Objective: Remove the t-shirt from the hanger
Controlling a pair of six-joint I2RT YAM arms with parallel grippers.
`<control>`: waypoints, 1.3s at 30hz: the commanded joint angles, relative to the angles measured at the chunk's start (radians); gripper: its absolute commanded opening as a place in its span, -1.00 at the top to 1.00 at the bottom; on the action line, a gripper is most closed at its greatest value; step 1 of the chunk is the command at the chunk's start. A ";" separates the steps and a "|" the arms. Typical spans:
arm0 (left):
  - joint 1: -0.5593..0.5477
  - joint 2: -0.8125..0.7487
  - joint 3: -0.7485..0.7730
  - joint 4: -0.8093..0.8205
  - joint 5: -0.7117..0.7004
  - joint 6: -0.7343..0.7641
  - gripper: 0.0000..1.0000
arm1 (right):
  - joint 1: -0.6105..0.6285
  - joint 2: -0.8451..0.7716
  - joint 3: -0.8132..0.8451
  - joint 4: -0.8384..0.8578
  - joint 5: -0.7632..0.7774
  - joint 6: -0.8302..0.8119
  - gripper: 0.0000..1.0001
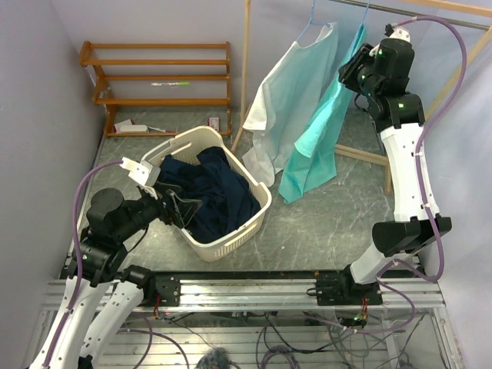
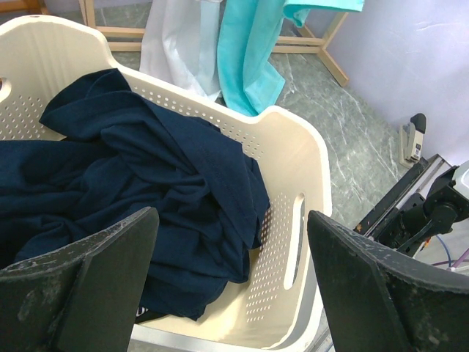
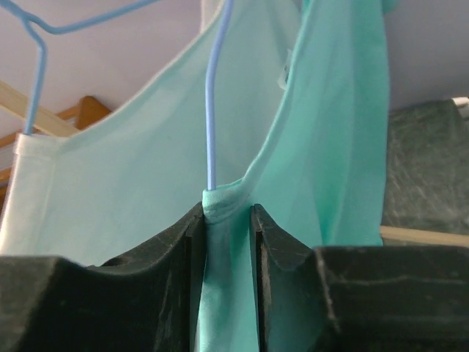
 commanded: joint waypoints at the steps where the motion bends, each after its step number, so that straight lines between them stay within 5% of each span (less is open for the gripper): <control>1: -0.008 -0.004 0.010 0.021 -0.007 -0.007 -0.87 | -0.004 -0.059 -0.074 0.021 0.085 -0.028 0.57; 7: -0.008 -0.005 0.012 0.021 -0.010 -0.007 -0.86 | -0.004 -0.046 -0.031 0.014 0.102 -0.052 1.00; 21: -0.008 -0.001 0.011 0.025 0.005 -0.005 -0.64 | -0.002 -0.153 -0.033 0.178 0.085 -0.143 1.00; 29: -0.008 -0.003 0.010 0.026 0.004 -0.006 -0.66 | 0.009 -0.224 -0.062 0.115 0.030 -0.127 1.00; 34: -0.008 -0.003 0.012 0.029 0.019 -0.002 -0.72 | 0.011 -0.342 -0.181 0.029 -0.041 -0.116 1.00; 39: -0.008 0.014 0.013 0.069 0.071 -0.020 -0.98 | 0.012 -0.515 -0.348 -0.038 -0.229 -0.126 1.00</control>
